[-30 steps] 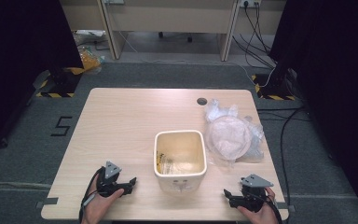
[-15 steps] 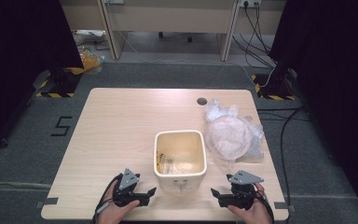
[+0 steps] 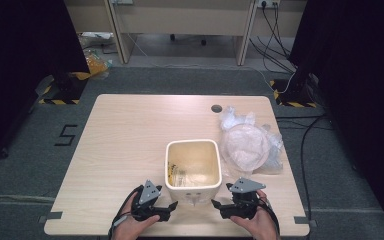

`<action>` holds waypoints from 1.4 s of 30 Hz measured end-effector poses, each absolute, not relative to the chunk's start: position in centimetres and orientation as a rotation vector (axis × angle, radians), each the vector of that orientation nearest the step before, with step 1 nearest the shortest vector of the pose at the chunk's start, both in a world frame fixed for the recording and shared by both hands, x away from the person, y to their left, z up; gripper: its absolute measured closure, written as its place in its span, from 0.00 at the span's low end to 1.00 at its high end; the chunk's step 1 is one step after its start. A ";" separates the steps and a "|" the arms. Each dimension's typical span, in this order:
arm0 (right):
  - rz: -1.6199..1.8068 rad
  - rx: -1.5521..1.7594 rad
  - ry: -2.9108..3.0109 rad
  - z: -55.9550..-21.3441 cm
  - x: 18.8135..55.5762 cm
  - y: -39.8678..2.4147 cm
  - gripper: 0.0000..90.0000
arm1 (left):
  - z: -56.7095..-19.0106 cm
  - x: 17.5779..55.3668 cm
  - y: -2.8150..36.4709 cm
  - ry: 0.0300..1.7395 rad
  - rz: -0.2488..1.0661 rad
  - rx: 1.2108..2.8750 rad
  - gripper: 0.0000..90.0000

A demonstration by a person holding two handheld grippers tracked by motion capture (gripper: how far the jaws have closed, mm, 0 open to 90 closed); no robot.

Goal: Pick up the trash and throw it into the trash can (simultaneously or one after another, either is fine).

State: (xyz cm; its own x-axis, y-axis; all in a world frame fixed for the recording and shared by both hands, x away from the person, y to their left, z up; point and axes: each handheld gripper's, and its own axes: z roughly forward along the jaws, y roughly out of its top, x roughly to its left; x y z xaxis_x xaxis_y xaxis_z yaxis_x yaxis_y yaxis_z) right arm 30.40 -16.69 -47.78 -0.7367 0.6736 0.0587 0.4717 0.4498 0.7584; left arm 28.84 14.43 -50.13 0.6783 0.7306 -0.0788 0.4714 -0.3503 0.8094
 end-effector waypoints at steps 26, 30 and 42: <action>1.197 0.889 2.506 -48.1 33.7 -13.8 0.38 | -49.4 30.7 14.8 0.897 0.432 1.979 0.35; 1.194 0.891 2.500 -48.1 34.5 -13.1 0.38 | -49.3 31.5 15.2 0.907 0.441 1.978 0.35; 1.206 0.935 2.476 -48.1 37.0 -12.2 0.36 | -49.2 33.6 15.6 0.929 0.455 1.962 0.36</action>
State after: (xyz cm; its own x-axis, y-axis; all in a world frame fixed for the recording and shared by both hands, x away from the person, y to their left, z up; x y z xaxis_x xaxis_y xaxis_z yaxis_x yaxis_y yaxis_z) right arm 36.97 -12.16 -48.11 -0.7689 0.6359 0.0665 0.4444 0.4567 0.7707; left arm 33.64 15.64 -49.25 0.6509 0.7579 -0.0432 0.4302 -0.3215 0.8435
